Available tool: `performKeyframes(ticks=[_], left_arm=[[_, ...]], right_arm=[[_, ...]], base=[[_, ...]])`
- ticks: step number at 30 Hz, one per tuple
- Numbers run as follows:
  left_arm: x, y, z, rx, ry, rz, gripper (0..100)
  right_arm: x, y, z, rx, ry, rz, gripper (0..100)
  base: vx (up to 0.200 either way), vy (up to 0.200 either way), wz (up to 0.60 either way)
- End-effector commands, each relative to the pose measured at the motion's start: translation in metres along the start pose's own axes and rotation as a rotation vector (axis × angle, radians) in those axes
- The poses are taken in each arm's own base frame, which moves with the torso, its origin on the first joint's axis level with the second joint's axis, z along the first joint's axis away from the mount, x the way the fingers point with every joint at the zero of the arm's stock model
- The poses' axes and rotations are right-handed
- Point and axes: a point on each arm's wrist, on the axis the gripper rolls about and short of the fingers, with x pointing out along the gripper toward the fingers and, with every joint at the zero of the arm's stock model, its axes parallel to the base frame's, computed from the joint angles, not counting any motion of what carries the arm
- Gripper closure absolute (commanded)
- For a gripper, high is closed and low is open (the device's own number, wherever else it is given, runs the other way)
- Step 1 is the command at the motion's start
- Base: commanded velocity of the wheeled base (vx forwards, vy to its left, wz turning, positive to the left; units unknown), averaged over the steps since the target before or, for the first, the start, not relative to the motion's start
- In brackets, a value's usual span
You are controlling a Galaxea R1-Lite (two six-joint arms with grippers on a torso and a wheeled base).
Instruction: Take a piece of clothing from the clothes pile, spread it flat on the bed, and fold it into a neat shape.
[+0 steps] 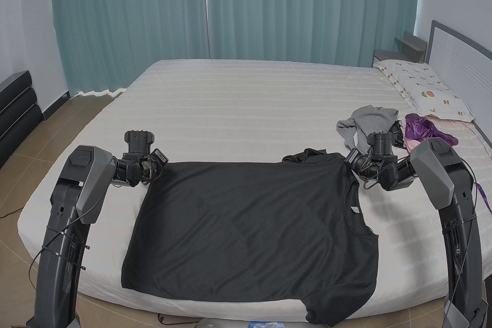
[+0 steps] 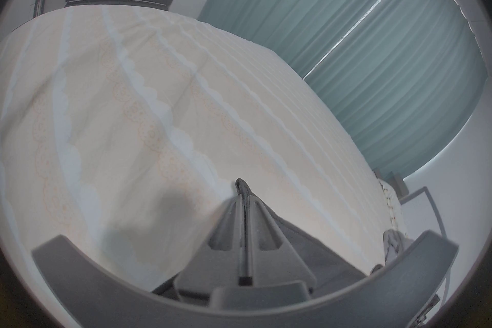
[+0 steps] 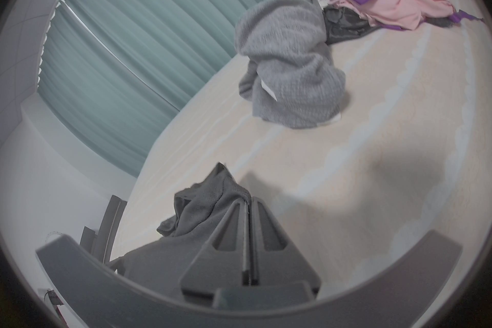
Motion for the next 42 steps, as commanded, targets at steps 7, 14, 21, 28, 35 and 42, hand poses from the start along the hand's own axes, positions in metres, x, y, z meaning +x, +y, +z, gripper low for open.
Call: performKeyframes(ticks=[7, 14, 21, 28, 35, 42], left_arm=[[-0.012, -0.015, 0.028, -0.124, -0.125, -0.095, 100], [-0.020, -0.017, 0.044, -0.188, -0.156, -0.116, 100], [-0.018, -0.014, 0.041, -0.186, -0.147, -0.102, 100], [-0.016, -0.012, 0.038, -0.182, -0.138, -0.095, 100], [-0.013, -0.014, 0.034, -0.172, -0.126, -0.113, 100], [-0.007, -0.008, 0.026, -0.151, -0.107, -0.096, 100]], right_arm=[[-0.003, 0.005, 0.006, -0.018, -0.121, 0.076, 100], [-0.005, 0.013, 0.011, -0.027, -0.217, 0.124, 100], [-0.003, 0.017, 0.016, -0.037, -0.281, 0.147, 100], [0.002, 0.018, 0.015, -0.046, -0.278, 0.146, 100], [0.020, 0.000, -0.006, -0.081, -0.230, 0.105, 100], [0.029, -0.007, -0.012, -0.086, -0.208, 0.083, 100]], base=[[0.000, 0.000, 0.00], [0.000, 0.000, 0.00], [0.000, 0.000, 0.00], [0.000, 0.000, 0.00], [0.000, 0.000, 0.00], [0.000, 0.000, 0.00]])
